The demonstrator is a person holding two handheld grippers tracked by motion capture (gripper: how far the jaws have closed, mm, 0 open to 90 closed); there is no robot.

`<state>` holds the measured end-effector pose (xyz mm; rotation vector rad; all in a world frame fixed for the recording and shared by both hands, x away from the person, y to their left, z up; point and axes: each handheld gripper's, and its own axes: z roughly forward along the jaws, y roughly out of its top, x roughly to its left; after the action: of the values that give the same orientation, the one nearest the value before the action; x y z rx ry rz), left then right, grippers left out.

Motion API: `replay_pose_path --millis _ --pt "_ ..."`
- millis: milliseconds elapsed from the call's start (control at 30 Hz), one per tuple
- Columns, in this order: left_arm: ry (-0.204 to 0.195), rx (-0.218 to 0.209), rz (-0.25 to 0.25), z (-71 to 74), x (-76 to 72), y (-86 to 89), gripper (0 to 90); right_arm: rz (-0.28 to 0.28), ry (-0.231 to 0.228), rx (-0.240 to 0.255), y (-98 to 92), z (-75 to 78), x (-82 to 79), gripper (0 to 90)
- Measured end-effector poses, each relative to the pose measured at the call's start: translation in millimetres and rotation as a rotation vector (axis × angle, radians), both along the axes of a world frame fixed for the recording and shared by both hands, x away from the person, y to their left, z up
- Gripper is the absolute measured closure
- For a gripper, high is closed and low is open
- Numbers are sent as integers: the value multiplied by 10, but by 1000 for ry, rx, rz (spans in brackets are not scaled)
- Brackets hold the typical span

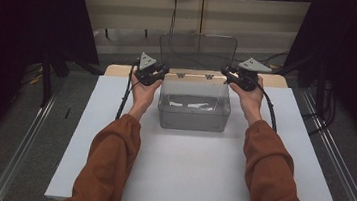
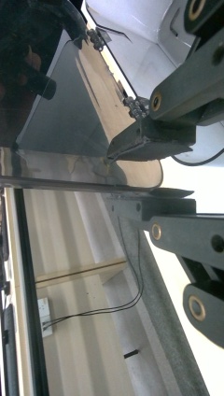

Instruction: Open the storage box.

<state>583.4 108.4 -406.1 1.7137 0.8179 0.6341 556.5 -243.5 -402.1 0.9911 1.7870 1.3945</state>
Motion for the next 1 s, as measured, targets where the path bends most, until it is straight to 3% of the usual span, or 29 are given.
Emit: replay_pose_path --millis 133,233,367,533,600,700,767,933,967,1000 --pt "50 -17 -3 -42 28 -13 726 -7 9 4 5 1 11 701" --pt "65 -23 1 -36 47 -13 720 -9 8 4 9 5 22 705" --pt "68 -15 -7 15 70 -16 710 -9 20 25 -8 3 39 713" --pt "56 -51 6 73 90 -30 695 -20 35 62 -14 -12 55 722" --pt "59 -28 1 109 104 -29 691 -22 36 73 -16 -19 66 722" --pt "72 -12 -25 124 121 -15 692 -17 42 86 -25 -22 77 723" --pt "84 -27 -25 118 131 6 701 -16 47 90 -30 -20 84 724" --pt "96 -14 -19 74 150 -50 653 -27 72 113 -24 -7 101 729" --pt "113 -41 -15 74 157 -58 649 -30 82 123 -24 -3 106 730" --pt "128 -27 -17 83 171 -44 647 -31 88 125 -27 3 113 733"
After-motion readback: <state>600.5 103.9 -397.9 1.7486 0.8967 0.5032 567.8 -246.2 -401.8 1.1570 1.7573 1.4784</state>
